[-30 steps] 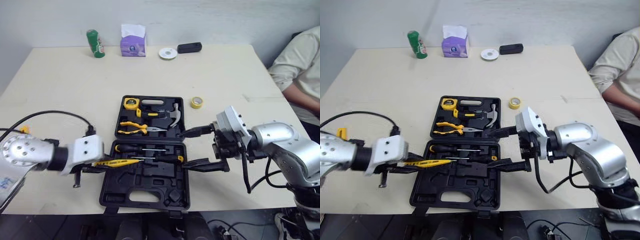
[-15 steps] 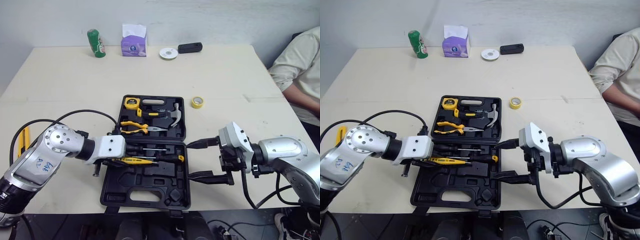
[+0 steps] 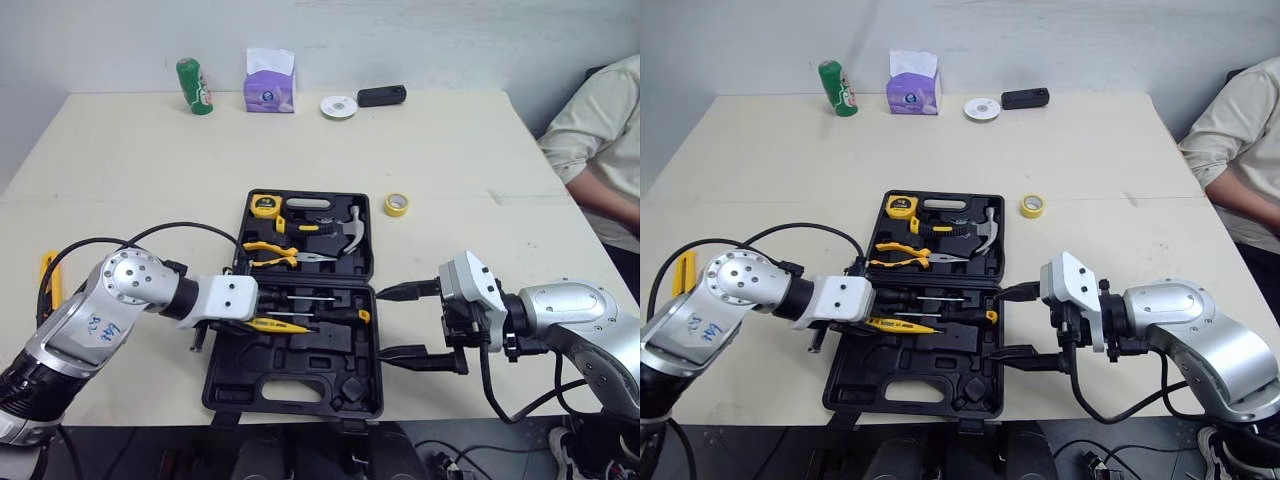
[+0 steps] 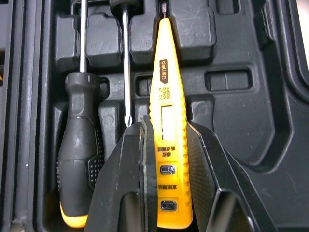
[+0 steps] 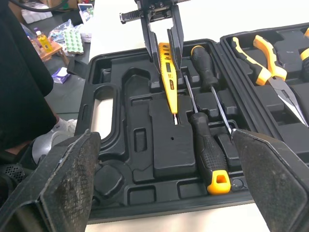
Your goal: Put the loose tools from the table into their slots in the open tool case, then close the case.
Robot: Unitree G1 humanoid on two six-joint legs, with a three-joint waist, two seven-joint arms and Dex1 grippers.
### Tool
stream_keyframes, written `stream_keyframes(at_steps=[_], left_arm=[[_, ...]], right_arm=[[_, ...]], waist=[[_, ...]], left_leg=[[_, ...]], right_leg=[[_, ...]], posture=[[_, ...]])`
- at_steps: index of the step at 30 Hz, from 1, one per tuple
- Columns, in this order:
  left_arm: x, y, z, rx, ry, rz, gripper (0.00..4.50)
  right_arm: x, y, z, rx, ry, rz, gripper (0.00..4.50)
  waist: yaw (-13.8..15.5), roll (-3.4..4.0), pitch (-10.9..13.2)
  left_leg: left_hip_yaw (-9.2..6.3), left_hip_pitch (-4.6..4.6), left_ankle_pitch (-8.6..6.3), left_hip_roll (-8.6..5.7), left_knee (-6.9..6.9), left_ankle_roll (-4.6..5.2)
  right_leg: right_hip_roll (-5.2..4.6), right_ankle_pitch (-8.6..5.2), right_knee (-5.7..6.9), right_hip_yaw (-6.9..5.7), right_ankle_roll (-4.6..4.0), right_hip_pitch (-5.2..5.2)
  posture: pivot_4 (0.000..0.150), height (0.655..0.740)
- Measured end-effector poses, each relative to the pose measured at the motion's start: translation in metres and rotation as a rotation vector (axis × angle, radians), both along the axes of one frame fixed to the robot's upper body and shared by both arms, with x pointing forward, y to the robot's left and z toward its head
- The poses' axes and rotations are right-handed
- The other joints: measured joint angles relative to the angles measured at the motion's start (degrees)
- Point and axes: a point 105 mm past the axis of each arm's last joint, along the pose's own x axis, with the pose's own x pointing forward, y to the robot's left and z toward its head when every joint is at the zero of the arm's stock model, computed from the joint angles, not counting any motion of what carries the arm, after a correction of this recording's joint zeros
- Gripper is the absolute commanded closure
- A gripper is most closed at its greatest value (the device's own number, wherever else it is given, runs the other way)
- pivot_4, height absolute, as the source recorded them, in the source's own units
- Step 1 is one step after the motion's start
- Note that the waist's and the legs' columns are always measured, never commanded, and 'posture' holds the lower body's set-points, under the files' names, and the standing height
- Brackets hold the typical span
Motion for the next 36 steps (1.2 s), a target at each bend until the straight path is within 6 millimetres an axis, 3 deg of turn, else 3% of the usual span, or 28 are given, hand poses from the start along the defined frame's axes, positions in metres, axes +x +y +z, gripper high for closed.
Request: stream_keyframes(at_steps=[3, 4, 8, 12, 15, 19, 24, 26, 36], left_arm=[[-0.002, -0.001, 0.000, -0.012, 0.049, 0.007, 2.21], [-0.003, -0.001, 0.000, -0.013, 0.055, 0.007, 2.11], [-0.012, 0.003, 0.005, -0.060, 0.142, 0.003, 0.76], [-0.020, 0.014, 0.014, -0.149, 0.126, -0.032, 0.76], [-0.014, 0.018, 0.008, -0.255, 0.083, -0.013, 0.76], [-0.009, 0.021, -0.012, -0.315, 0.016, -0.006, 1.81], [-0.006, 0.009, -0.007, -0.431, -0.012, -0.012, 3.88], [-0.007, 0.007, -0.005, -0.470, 0.012, -0.005, 4.45], [-0.007, 0.005, -0.007, -0.490, 0.037, 0.006, 4.45]], right_arm=[[0.000, 0.000, 0.000, 0.001, 0.003, 0.001, 0.00], [0.000, 0.000, 0.000, 0.001, 0.004, 0.001, 0.00], [-0.002, -0.001, 0.001, 0.004, 0.014, 0.009, 0.00], [-0.002, -0.001, 0.001, 0.000, 0.014, 0.008, 0.00], [-0.001, -0.001, 0.002, -0.002, 0.005, 0.009, 0.00], [0.001, 0.001, -0.001, -0.009, -0.004, 0.011, 0.00], [0.006, 0.003, -0.002, 0.012, 0.007, 0.011, 0.00], [0.006, 0.002, -0.002, 0.012, 0.009, 0.009, 0.00], [0.006, 0.004, -0.003, 0.038, 0.023, 0.008, 0.00]], waist=[[0.01, 0.00, 0.00], [0.00, 0.00, 0.00], [-0.18, -0.01, 0.00], [-0.30, -0.01, 0.00], [-0.15, -0.01, 0.00], [-0.01, -0.02, 0.00], [-0.09, -0.12, -0.01], [-0.20, -0.12, -0.01], [-0.18, -0.12, -0.01]], left_leg=[[0.00, -0.02, 0.00, 0.00, 0.02, 0.01], [0.00, -0.02, 0.00, 0.00, 0.03, 0.01], [0.00, -0.01, 0.00, 0.01, 0.04, 0.00], [0.01, 0.05, 0.01, 0.03, 0.04, -0.01], [-0.01, 0.07, 0.01, 0.02, 0.10, -0.01], [-0.03, 0.04, -0.02, 0.00, 0.10, 0.02], [-0.02, 0.05, -0.02, 0.00, 0.11, 0.03], [-0.02, 0.06, -0.01, 0.01, 0.11, 0.02], [-0.02, 0.07, -0.01, 0.00, 0.11, 0.01]], right_leg=[[0.00, 0.01, 0.00, 0.00, 0.01, 0.00], [0.00, 0.01, 0.01, 0.00, 0.01, 0.00], [0.00, 0.01, 0.05, 0.01, 0.01, -0.01], [0.00, 0.00, 0.08, 0.04, 0.00, -0.01], [-0.02, 0.00, 0.10, 0.03, 0.00, 0.05], [-0.06, 0.01, 0.07, 0.00, 0.01, 0.05], [-0.07, 0.03, 0.09, 0.01, 0.04, 0.06], [-0.06, 0.03, 0.11, 0.00, 0.04, 0.05], [-0.06, 0.03, 0.12, 0.00, 0.04, 0.06]], posture=[[0.150, 0.7316], [0.150, 0.7316], [0.150, 0.7316], [0.150, 0.7316], [0.150, 0.7316], [0.150, 0.7316], [0.150, 0.7316], [0.150, 0.7316], [0.150, 0.7316]])
